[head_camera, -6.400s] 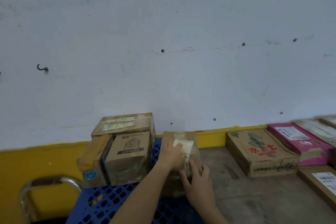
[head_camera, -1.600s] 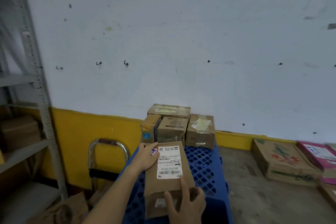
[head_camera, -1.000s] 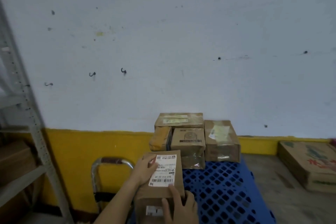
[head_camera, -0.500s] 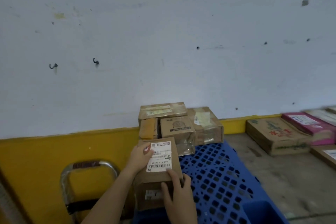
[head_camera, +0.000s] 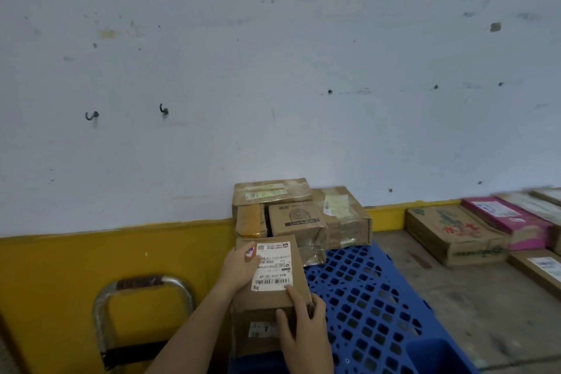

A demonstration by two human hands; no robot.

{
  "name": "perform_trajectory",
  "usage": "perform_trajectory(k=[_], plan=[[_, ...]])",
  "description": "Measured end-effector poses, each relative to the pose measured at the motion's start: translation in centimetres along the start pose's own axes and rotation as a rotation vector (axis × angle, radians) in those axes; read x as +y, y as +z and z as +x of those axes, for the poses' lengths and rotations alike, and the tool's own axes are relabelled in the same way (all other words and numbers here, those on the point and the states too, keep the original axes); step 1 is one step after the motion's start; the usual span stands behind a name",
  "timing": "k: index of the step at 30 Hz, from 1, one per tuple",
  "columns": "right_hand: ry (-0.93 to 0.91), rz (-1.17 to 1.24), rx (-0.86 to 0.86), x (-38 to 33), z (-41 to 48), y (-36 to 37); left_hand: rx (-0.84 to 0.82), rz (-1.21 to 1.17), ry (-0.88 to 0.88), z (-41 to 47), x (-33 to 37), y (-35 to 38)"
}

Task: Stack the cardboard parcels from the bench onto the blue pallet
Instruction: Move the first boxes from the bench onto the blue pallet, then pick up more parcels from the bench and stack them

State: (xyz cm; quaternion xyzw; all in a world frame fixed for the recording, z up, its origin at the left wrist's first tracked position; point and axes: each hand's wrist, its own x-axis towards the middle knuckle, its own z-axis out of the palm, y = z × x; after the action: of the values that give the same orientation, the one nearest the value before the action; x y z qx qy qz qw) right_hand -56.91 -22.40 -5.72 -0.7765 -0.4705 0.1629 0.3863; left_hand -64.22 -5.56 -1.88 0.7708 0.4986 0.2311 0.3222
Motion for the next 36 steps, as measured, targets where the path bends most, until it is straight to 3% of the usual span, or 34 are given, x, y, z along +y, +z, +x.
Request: perform_trajectory(k=[4,8,11,15,24,36], plan=[[-0.033,-0.002,0.013,0.5,0.2,-1.0,0.010,-0.021,-0.012,0.2,-0.1,0.0],[-0.047,-0.003,-0.007,1.5,1.1,-3.6,0.134,0.137,-0.078,0.1,1.2,-0.1],[-0.096,-0.045,-0.014,2.8,2.4,-7.0,0.279,0.211,0.003,-0.7,4.7,0.2],[-0.134,-0.132,-0.036,5.6,4.1,-14.0,0.308,0.296,0.112,-0.9,11.8,2.4],[-0.085,-0.368,-0.014,18.4,4.4,-33.7,0.116,0.108,0.270,-3.8,28.6,17.8],[0.118,-0.440,0.084,36.1,3.5,-52.9,-0.092,0.177,0.375,-6.0,45.4,38.9]])
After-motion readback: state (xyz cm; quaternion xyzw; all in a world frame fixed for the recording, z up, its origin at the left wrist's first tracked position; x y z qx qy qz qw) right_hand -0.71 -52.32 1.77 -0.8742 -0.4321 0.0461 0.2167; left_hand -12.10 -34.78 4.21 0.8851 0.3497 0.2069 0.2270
